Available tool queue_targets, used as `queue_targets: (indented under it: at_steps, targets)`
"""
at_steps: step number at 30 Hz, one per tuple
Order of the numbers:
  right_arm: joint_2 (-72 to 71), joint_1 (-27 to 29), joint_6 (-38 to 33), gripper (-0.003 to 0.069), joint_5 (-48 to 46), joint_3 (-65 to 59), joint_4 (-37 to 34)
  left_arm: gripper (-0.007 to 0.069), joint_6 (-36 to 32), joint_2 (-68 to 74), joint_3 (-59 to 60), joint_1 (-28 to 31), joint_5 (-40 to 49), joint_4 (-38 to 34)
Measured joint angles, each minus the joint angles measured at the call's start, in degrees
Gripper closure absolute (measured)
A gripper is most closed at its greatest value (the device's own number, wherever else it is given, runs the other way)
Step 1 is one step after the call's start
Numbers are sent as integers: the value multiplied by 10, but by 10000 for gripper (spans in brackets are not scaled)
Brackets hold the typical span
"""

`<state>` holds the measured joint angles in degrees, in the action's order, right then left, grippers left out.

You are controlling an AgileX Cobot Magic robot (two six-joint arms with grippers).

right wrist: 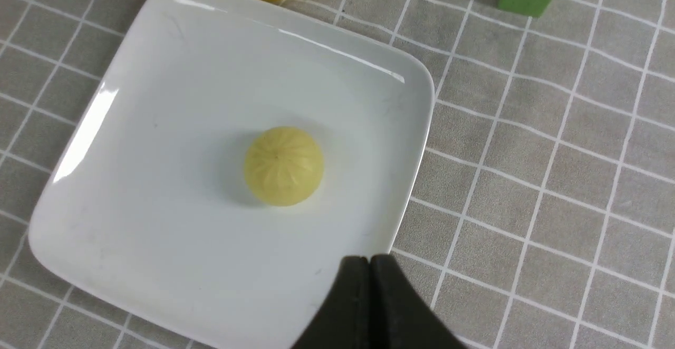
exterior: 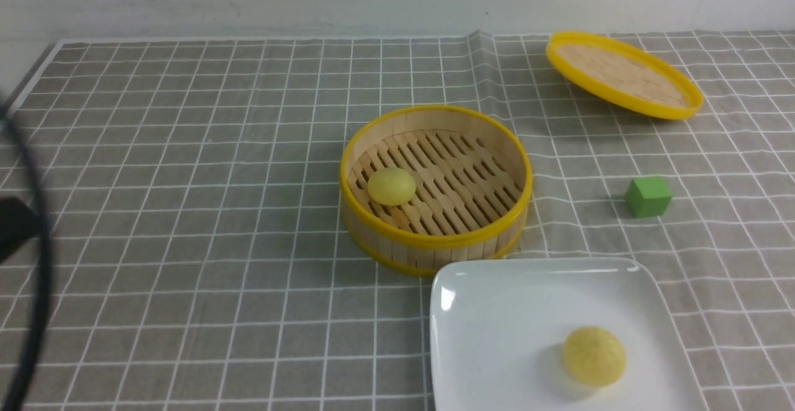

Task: Put the steamed buns into the plate on the grey tablecloth.
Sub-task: 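Reach into the bamboo steamer and grasp a bun with the left gripper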

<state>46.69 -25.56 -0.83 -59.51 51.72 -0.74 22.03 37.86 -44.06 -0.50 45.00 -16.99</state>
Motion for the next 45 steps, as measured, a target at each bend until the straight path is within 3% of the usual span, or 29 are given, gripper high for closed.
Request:
queue_targets:
  at_steps: [2,3,4,7,9,13,19,27,30,37,45]
  targets:
    - [0,0,0,668,1,0,0,622,-21,49,-34,0,47,0]
    - [0,0,0,665,1,0,-1,622,-68,155,-88,0,129,-7]
    - [0,0,0,665,2,0,-1,622,-91,182,-107,-1,150,-18]
    - [0,0,0,664,3,0,-2,617,-167,282,-155,-22,181,-69]
    - [1,0,0,662,3,-2,-2,610,-241,359,-207,-65,194,-140]
    - [2,0,0,660,3,-3,-3,598,-284,469,-300,-131,202,-194]
    - [2,0,0,658,3,-3,-4,539,-263,619,-453,-196,221,-158]
    - [2,0,0,655,3,-4,-5,358,-161,788,-670,-264,251,4]
    - [2,0,0,650,3,-4,-5,314,-129,810,-698,-280,252,68]
    - [3,0,0,648,3,-4,-5,290,-83,826,-703,-302,242,198]
    - [3,0,0,648,11,-4,-5,289,-55,862,-703,-302,208,208]
